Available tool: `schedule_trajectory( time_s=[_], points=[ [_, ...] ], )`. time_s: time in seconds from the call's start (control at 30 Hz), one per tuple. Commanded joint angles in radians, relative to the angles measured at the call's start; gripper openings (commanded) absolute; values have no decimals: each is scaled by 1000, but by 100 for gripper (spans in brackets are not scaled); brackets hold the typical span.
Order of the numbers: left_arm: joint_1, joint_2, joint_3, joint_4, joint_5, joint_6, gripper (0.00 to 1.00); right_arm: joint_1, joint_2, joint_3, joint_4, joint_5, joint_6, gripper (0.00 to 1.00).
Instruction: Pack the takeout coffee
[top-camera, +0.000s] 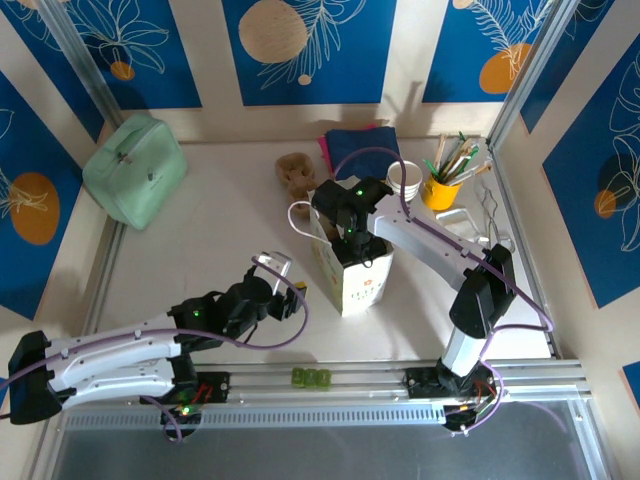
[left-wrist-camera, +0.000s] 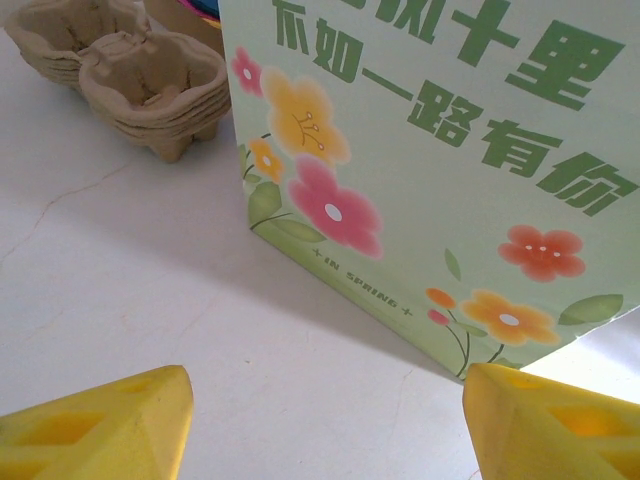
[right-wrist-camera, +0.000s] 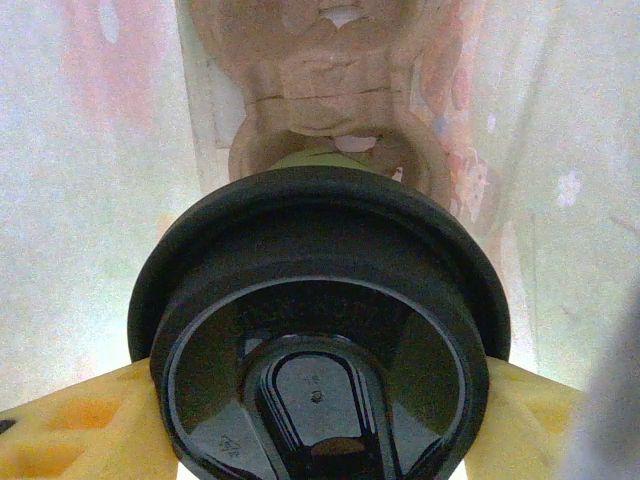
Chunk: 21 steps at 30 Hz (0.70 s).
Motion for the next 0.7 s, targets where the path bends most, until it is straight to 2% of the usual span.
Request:
schedule_trajectory(
  time_s=[0.0,0.67],
  points=[
    [1,-28,4,-17,-24,-9,72,8,-14,-14,7,-16,19,58],
    [1,-54,-15,-21,-27,-21,72,1,-2,-51,41,-21,22,58]
  ],
)
